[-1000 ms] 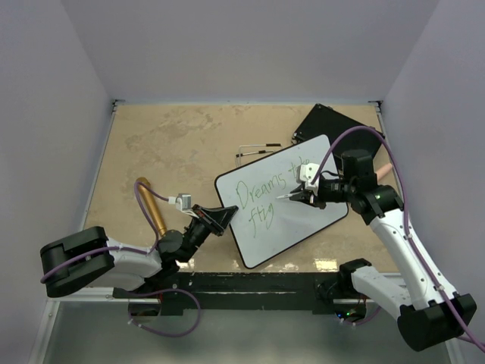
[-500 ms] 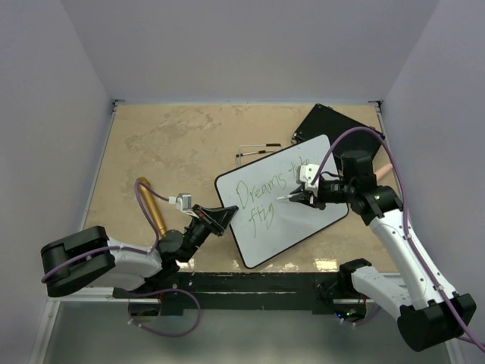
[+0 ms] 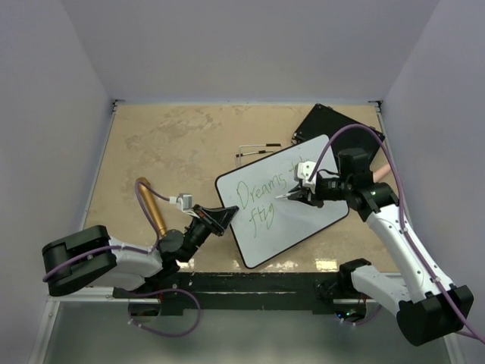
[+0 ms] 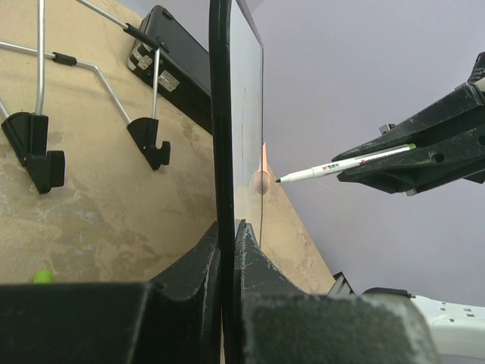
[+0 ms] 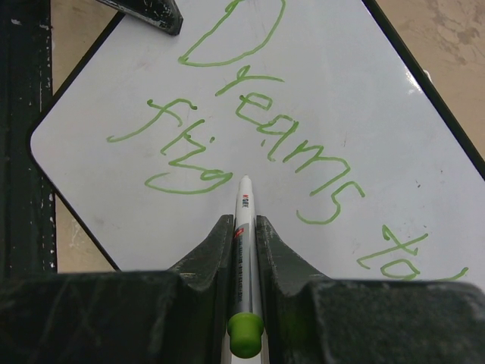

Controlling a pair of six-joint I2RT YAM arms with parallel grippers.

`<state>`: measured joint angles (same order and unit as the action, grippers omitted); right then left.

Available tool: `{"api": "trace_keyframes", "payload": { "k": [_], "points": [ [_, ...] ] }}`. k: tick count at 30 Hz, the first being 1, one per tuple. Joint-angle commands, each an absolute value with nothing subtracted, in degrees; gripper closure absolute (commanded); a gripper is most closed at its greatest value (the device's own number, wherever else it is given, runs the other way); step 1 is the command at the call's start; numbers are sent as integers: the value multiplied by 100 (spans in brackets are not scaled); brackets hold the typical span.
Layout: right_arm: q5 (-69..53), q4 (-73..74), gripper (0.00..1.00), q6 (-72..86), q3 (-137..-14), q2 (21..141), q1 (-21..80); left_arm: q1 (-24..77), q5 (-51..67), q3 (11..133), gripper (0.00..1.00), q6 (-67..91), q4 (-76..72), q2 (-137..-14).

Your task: Write a sentence on the whiteboard

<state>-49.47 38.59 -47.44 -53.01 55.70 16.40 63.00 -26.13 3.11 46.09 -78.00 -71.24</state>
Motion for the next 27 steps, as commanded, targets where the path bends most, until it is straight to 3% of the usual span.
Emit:
{"api": "trace_keyframes", "payload": {
  "k": [1,27],
  "points": [
    [-4940,3507,100,-4544,-5256,5607,1679,6284,-2408,325,100,3902,-7875,-7268],
    [-4359,3559,100,-4473,-5124,5774,1881,6258,-2329,352,100,3911,-7919,-7313]
  ]
}}
